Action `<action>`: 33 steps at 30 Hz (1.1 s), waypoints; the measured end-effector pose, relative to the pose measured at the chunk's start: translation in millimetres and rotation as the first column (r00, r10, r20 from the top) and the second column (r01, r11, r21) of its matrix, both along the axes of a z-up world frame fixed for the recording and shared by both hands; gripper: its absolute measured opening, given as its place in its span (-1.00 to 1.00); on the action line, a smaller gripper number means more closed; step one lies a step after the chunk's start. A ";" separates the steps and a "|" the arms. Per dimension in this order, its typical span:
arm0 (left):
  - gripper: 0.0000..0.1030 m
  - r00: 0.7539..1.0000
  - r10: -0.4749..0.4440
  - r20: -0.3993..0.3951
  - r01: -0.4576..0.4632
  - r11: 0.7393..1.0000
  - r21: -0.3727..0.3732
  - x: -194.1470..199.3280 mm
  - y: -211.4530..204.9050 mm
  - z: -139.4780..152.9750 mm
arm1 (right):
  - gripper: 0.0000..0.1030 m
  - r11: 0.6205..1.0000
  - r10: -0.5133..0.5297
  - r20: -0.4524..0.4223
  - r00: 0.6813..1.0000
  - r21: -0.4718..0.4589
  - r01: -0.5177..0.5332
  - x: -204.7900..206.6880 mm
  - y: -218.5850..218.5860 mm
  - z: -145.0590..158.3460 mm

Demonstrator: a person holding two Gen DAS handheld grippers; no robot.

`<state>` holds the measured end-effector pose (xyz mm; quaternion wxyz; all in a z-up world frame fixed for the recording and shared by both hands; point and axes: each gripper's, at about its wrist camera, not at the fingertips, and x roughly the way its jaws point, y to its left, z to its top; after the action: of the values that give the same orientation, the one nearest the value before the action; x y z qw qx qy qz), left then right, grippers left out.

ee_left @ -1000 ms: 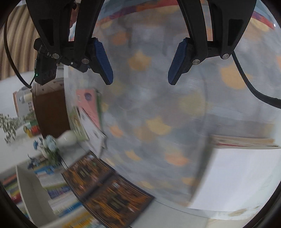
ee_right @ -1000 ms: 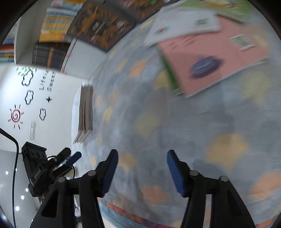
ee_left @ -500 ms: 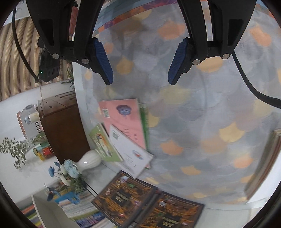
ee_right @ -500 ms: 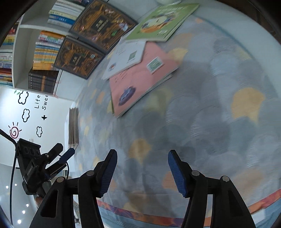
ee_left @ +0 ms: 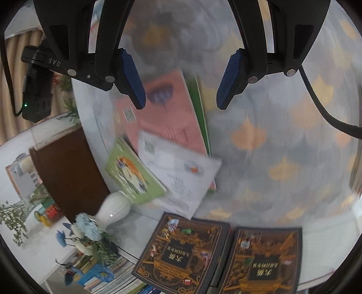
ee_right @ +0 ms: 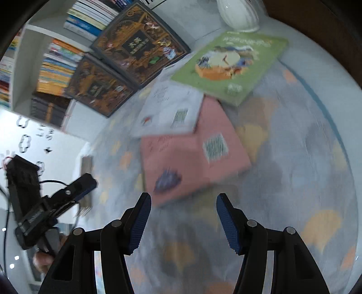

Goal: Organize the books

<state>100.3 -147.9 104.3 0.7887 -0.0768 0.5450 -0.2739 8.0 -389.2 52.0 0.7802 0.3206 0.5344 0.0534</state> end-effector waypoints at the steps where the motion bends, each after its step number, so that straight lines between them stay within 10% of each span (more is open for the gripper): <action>1: 0.22 1.000 0.001 0.004 -0.001 1.000 0.003 10.4 -2.1 -1.9 | 0.13 1.000 -0.004 -0.005 1.000 -0.004 0.004 7.0 -0.5 -3.0; 15: 0.22 1.000 0.015 -0.011 -0.014 1.000 0.025 114.2 -50.0 -50.4 | -0.03 0.986 -0.044 0.018 0.999 -0.163 0.047 87.2 -5.9 -26.5; 33: 0.22 1.000 0.019 -0.021 -0.020 0.998 -0.058 124.7 -55.3 -49.7 | 0.07 0.956 0.121 0.050 0.991 -0.276 -0.103 101.2 30.6 -26.7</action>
<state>225.0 -203.1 54.6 0.7831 -0.1078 0.5441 -0.2811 109.2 -358.5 25.3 0.8298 0.1774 0.5280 0.0340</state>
